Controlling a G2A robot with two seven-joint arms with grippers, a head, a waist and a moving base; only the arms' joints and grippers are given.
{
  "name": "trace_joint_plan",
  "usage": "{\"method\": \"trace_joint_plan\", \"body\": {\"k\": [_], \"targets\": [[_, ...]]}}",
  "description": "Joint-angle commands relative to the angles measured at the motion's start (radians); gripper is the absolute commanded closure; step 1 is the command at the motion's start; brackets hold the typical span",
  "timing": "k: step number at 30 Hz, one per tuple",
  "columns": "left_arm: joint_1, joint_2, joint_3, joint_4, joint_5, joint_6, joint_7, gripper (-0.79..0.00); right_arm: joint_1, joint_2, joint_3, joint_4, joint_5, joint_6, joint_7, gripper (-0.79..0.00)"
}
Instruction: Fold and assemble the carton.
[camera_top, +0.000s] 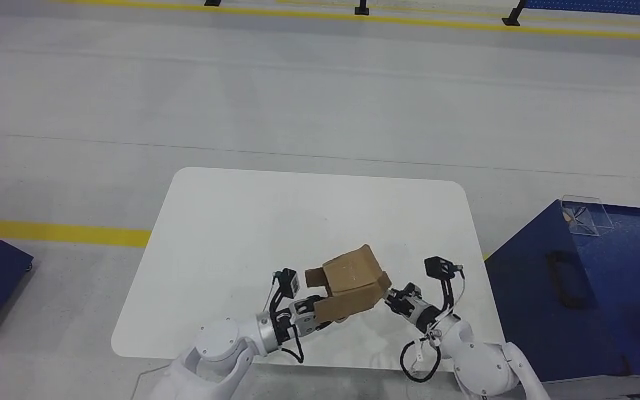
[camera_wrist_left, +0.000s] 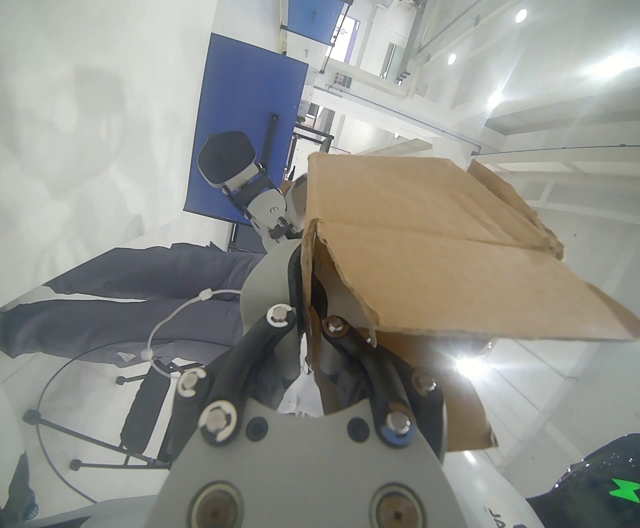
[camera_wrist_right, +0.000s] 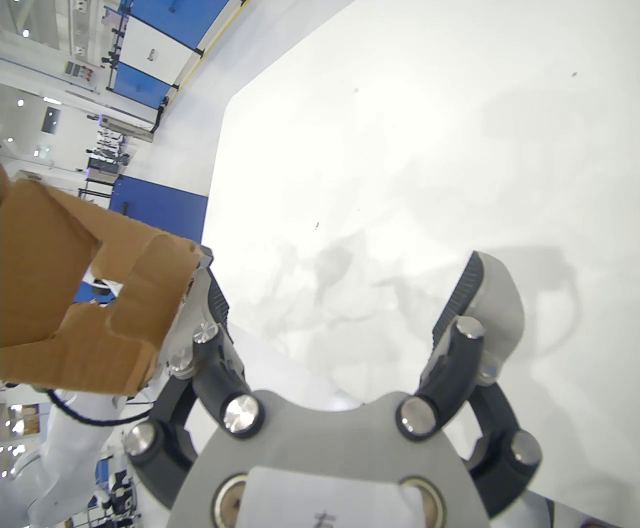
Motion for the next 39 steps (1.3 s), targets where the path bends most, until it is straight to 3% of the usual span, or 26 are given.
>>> {"method": "trace_joint_plan", "body": {"k": [1,39], "targets": [[-0.002,-0.001,0.002,0.002,-0.001,0.001,0.0,0.0,-0.005,0.0,0.006,-0.009,0.006,0.001,-0.019,-0.785],[-0.014,0.0,0.001,0.015,0.001,0.008,-0.011,0.0,0.023,0.004,-0.017,-0.115,-0.077,0.046,-0.01,-0.785]]}}
